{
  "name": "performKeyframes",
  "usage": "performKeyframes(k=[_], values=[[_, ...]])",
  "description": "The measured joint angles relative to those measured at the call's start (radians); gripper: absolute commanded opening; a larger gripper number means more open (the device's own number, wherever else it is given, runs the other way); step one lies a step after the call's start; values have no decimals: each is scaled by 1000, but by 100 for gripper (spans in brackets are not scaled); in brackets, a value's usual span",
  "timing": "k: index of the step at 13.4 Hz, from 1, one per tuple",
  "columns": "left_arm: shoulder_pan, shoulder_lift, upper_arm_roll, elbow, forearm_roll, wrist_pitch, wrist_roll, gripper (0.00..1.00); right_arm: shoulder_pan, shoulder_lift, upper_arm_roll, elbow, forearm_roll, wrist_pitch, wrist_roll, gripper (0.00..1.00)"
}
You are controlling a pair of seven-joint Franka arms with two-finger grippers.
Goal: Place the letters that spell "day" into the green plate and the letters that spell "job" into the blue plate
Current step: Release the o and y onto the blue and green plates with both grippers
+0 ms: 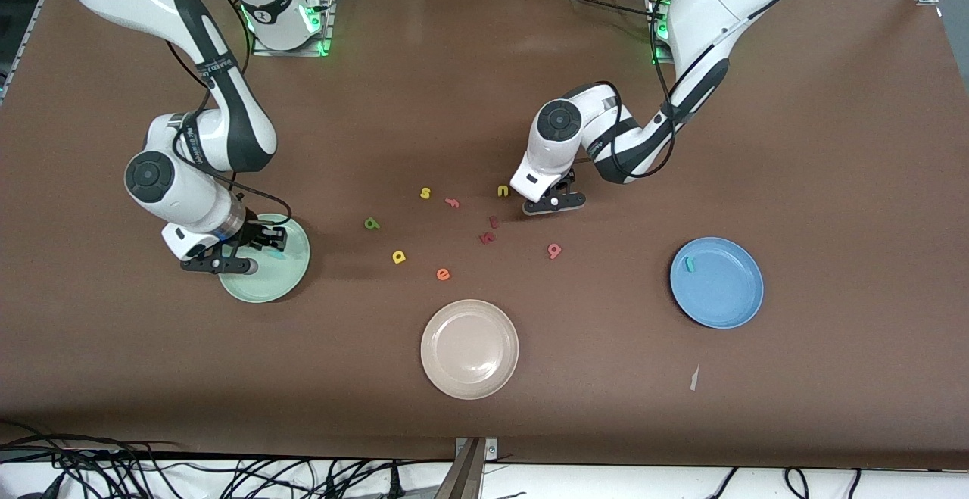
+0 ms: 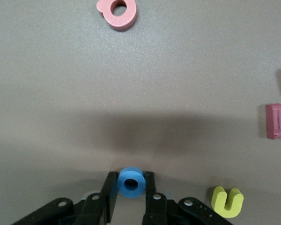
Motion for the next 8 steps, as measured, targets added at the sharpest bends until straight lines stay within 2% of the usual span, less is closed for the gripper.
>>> performKeyframes(k=[2, 5, 8], values=[[7, 0, 0, 1, 0, 0, 0, 7, 5, 0, 1, -9, 0, 9, 8, 64], [61, 0, -3, 20, -1, -32, 21, 6, 5, 0, 18, -9, 2, 11, 68, 64], [172, -2, -22, 127, -47, -205, 180, 6, 13, 0, 88, -9, 2, 16, 227, 64]])
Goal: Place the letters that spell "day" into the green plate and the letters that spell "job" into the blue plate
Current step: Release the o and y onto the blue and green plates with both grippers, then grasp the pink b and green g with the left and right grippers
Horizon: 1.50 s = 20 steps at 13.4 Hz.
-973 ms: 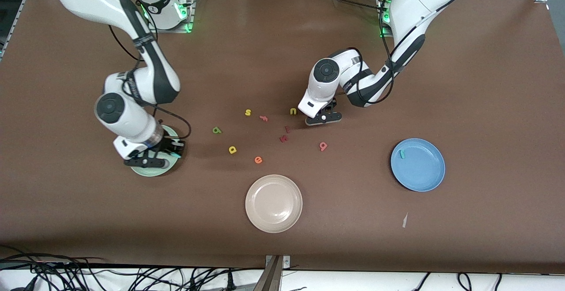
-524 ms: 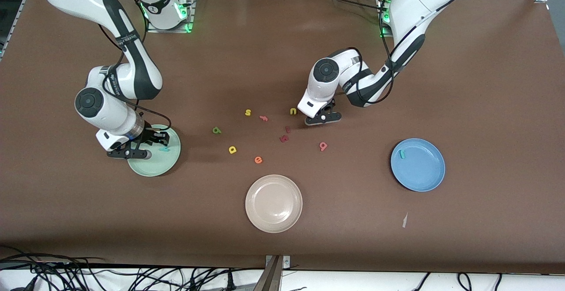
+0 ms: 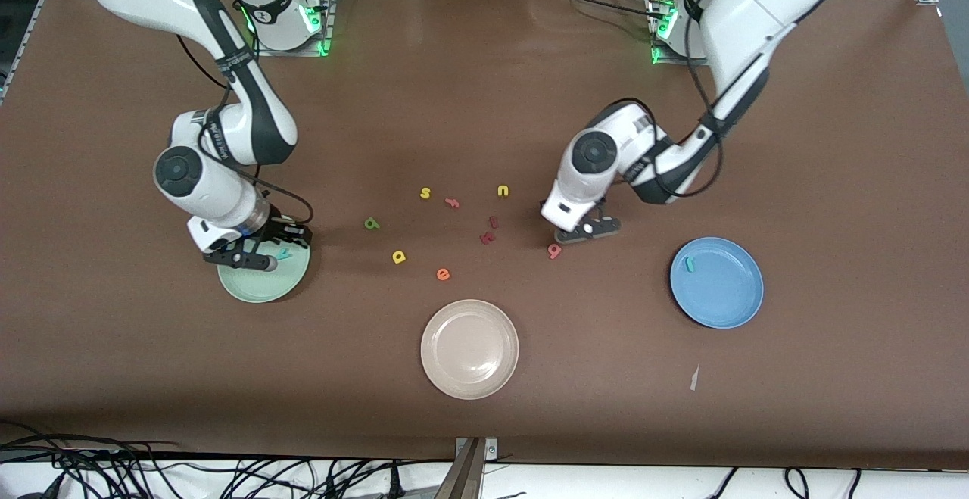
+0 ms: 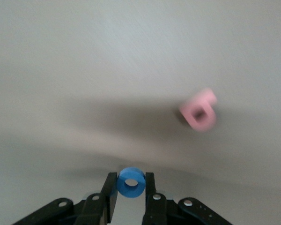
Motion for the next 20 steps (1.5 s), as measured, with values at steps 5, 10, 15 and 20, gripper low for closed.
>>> performKeyframes(k=[5, 10, 15, 20], values=[[197, -1, 9, 137, -29, -193, 366, 5, 92, 6, 44, -9, 0, 30, 282, 64], [232, 6, 149, 167, -14, -200, 646, 100, 172, 43, 44, -101, 0, 201, 423, 64], [157, 17, 147, 181, -15, -196, 675, 100, 178, 58, 42, -163, 0, 280, 426, 62], [-9, 27, 142, 269, -140, -195, 701, 100, 185, 62, 42, -165, 0, 295, 426, 62]])
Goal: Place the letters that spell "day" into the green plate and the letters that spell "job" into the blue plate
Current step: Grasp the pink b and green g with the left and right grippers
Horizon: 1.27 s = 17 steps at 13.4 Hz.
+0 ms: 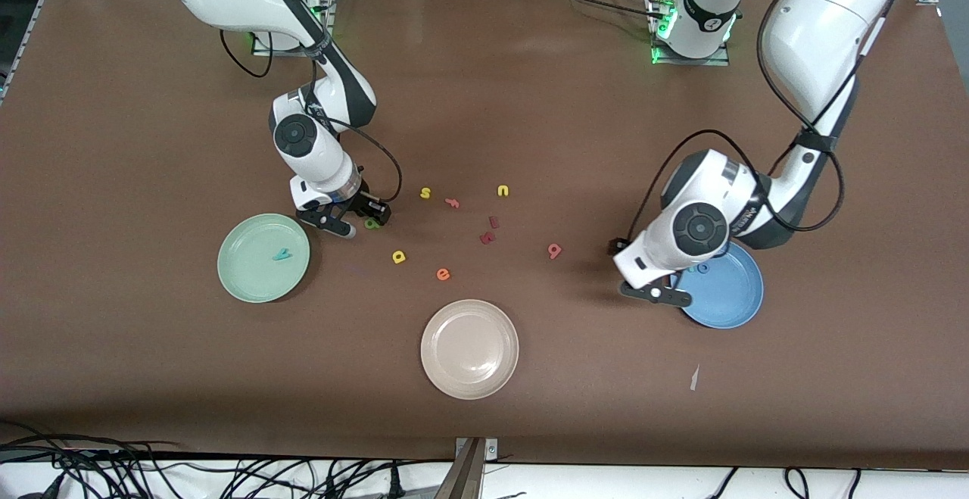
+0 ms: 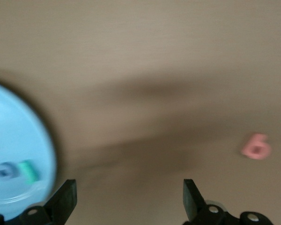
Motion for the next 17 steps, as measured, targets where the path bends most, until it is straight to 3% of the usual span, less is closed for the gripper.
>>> performKeyframes(k=[7, 9, 12, 17], values=[[-186, 54, 5, 9, -28, 127, 44, 100, 11, 20, -16, 2, -3, 41, 0, 62], [-188, 84, 12, 9, -11, 156, 46, 100, 23, 26, -28, 7, -4, 47, 0, 58], [-183, 120, 17, 10, 17, 171, 52, 99, 38, 27, -40, 8, -7, 51, 0, 42], [-196, 142, 16, 10, 24, 186, 35, 86, 48, 22, -47, 11, -21, 55, -2, 34]])
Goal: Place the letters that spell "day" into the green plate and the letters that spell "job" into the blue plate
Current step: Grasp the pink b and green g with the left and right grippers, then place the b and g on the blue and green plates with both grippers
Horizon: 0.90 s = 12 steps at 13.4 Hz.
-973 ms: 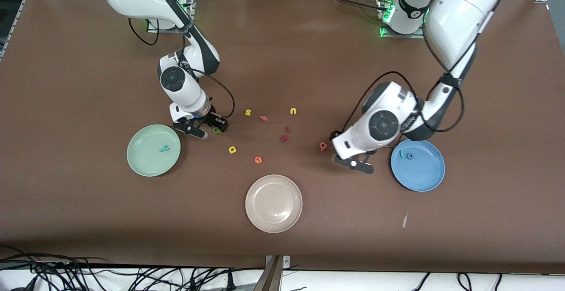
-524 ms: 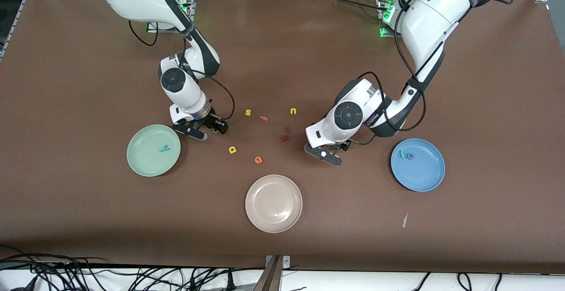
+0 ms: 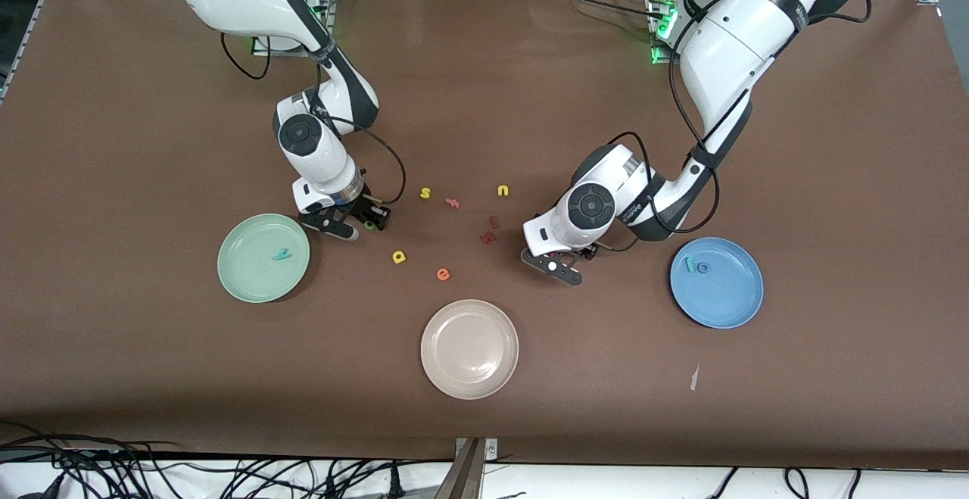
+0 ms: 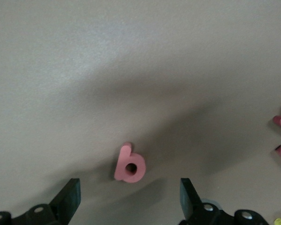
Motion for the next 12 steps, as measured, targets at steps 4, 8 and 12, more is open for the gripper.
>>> performKeyframes(k=[4, 8, 12], values=[[-24, 11, 0, -1, 89, 6, -103, 66, 1, -1, -7, 5, -3, -1, -14, 34], [-34, 13, -1, 2, 96, 8, -120, 27, 1, -63, -57, 29, -6, -111, -100, 34], [-30, 12, -1, 5, 97, 7, -120, 3, -66, -176, -94, 32, -7, -270, -305, 34]])
